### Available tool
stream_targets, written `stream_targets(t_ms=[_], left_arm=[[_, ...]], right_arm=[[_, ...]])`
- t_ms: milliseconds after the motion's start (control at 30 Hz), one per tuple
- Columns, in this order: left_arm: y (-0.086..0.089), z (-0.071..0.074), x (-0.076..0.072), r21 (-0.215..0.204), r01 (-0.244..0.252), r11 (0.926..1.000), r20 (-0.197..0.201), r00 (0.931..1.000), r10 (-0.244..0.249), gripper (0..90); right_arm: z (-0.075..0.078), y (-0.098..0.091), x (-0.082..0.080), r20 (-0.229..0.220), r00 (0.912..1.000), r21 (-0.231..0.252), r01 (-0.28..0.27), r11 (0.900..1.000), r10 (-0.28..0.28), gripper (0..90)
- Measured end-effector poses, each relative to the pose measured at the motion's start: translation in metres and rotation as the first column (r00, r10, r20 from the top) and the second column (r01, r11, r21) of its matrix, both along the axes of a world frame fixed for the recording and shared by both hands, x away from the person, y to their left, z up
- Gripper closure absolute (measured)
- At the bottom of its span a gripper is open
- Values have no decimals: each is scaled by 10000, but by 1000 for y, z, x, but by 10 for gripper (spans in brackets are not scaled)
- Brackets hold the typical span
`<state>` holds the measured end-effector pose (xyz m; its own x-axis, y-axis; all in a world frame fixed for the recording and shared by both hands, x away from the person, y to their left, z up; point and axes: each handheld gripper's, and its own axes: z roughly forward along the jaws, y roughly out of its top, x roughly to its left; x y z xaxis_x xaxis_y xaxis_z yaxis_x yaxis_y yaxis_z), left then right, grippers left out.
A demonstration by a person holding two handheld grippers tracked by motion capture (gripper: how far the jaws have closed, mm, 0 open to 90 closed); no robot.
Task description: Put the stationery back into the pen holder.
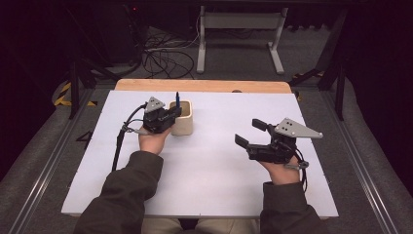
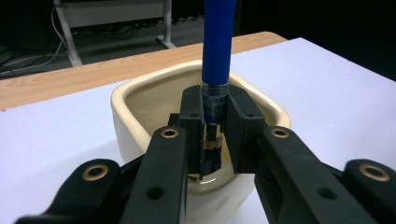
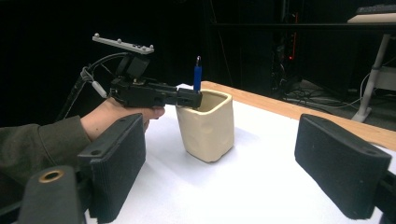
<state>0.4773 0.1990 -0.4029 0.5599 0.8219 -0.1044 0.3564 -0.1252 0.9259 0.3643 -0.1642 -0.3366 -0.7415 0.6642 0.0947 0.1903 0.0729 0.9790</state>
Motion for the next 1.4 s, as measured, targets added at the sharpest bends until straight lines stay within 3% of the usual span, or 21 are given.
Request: stream_targets(t_ms=[767,1400], left_arm=[[6,4,-1,-265,-152,9995,126,9998,156,737],[15,6,-8,-458,-187,9988,347,9992,203,583]], right_arm=[[-2,2,1,-132,9999,-81,-45,10000,44,176],[-2,2,2,-175,9998,-70,-25,10000,24,176]])
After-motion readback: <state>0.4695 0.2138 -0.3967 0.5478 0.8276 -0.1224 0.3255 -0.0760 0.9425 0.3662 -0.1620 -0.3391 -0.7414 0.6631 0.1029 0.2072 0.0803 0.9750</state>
